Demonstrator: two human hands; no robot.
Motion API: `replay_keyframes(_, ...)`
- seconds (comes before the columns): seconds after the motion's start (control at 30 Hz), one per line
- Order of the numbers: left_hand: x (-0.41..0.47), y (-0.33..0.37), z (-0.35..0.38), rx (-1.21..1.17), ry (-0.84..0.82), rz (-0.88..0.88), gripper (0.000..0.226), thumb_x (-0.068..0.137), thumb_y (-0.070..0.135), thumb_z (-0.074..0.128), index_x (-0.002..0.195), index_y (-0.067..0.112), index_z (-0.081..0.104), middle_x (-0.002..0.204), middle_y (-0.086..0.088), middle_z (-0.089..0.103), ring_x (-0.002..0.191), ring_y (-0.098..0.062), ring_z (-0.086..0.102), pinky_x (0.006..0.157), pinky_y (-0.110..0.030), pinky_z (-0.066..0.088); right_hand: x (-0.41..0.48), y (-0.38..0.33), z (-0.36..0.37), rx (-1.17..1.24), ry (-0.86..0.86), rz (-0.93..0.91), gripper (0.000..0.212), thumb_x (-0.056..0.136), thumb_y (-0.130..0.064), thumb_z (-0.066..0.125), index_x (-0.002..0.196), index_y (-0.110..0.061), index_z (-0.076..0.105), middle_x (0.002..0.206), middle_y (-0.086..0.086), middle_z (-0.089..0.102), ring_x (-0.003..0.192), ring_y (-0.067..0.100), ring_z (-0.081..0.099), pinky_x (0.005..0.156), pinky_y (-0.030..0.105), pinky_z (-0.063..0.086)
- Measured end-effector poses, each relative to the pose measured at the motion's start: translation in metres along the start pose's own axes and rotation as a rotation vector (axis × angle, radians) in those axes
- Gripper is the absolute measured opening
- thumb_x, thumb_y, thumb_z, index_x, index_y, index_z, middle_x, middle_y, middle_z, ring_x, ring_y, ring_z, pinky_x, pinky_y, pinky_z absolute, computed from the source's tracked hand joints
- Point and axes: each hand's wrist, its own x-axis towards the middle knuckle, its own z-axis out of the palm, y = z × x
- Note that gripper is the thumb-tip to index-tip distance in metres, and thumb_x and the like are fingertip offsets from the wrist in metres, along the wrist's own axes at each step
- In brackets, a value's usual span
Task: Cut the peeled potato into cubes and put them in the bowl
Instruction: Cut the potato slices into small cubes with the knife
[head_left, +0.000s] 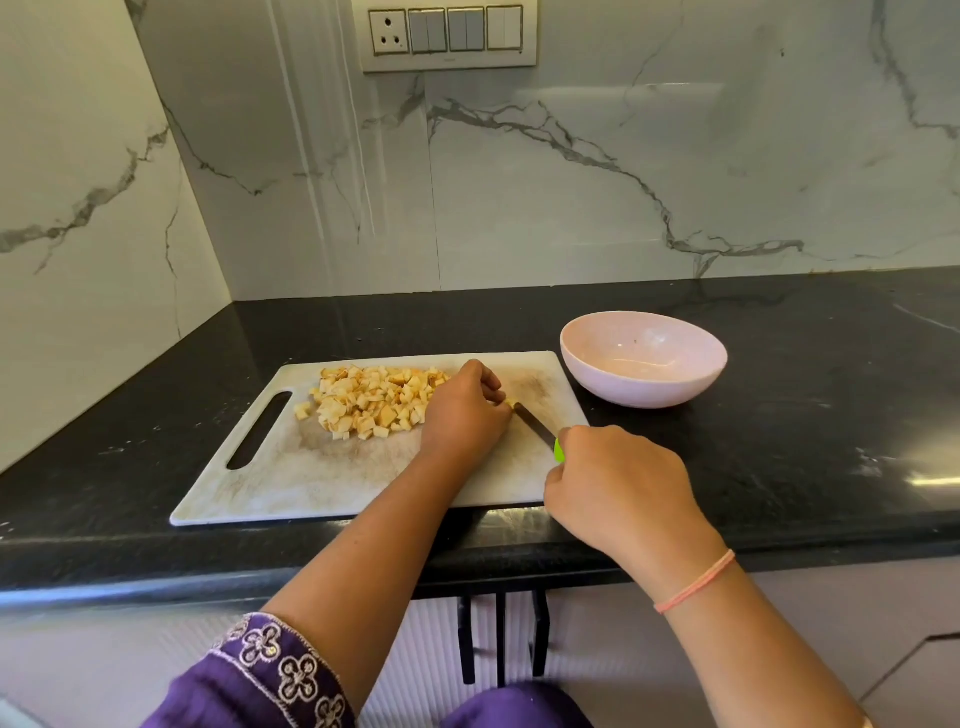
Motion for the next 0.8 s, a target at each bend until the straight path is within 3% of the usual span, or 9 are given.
replay_keyframes(0.07, -0.001, 0.001, 0.000, 0.003, -0.005, 0.009, 0.017, 0.086, 0.015, 0.065, 0.094, 0.021, 0.052, 0.097, 0.002, 0.066, 0.086, -0.010, 0.060, 0.063, -0.014, 0.040, -0.003, 0.002, -0.007, 0.013, -0.016, 0.006, 0.011, 0.093, -0.026, 0.042, 0.093, -0.019, 0.050, 0.071, -0.004, 0.043, 0.071, 0.019, 0.051, 0.054, 0.027, 0.033)
replay_keyframes(0.2, -0.001, 0.000, -0.001, -0.011, -0.015, 0.014, 0.020, 0.086, 0.008, 0.061, 0.098, 0.020, 0.052, 0.105, 0.001, 0.066, 0.091, -0.010, 0.059, 0.070, -0.016, 0.044, -0.003, 0.007, -0.014, 0.105, -0.049, 0.062, 0.021, 0.093, -0.029, 0.041, 0.104, -0.018, 0.055, 0.089, 0.000, 0.057, 0.081, 0.021, 0.056, 0.066, 0.030, 0.043)
replay_keyframes(0.37, 0.000, 0.000, -0.001, -0.025, -0.034, 0.002, 0.031, 0.087, 0.007, 0.060, 0.116, 0.017, 0.052, 0.114, 0.000, 0.063, 0.093, -0.009, 0.057, 0.078, -0.019, 0.048, 0.005, 0.009, -0.008, 0.154, -0.023, 0.122, 0.019, 0.093, -0.028, 0.040, 0.093, -0.017, 0.056, 0.077, 0.001, 0.054, 0.073, 0.022, 0.055, 0.057, 0.029, 0.037)
replay_keyframes(0.57, 0.001, 0.002, 0.000, 0.014, -0.034, 0.019, 0.032, 0.087, 0.021, 0.066, 0.115, 0.017, 0.052, 0.104, 0.003, 0.064, 0.090, -0.011, 0.060, 0.074, -0.022, 0.050, 0.011, 0.007, 0.000, 0.164, -0.061, 0.164, 0.020, 0.094, -0.028, 0.040, 0.097, -0.016, 0.056, 0.081, 0.001, 0.055, 0.079, 0.022, 0.059, 0.061, 0.030, 0.042)
replay_keyframes(0.8, 0.004, -0.001, 0.001, 0.073, 0.032, -0.006, 0.030, 0.090, 0.004, 0.053, 0.117, 0.016, 0.053, 0.113, 0.000, 0.063, 0.094, -0.011, 0.056, 0.074, -0.020, 0.044, 0.011, 0.002, 0.002, 0.196, -0.030, 0.154, 0.020, 0.093, -0.028, 0.041, 0.096, -0.016, 0.057, 0.079, 0.002, 0.055, 0.079, 0.024, 0.059, 0.060, 0.031, 0.041)
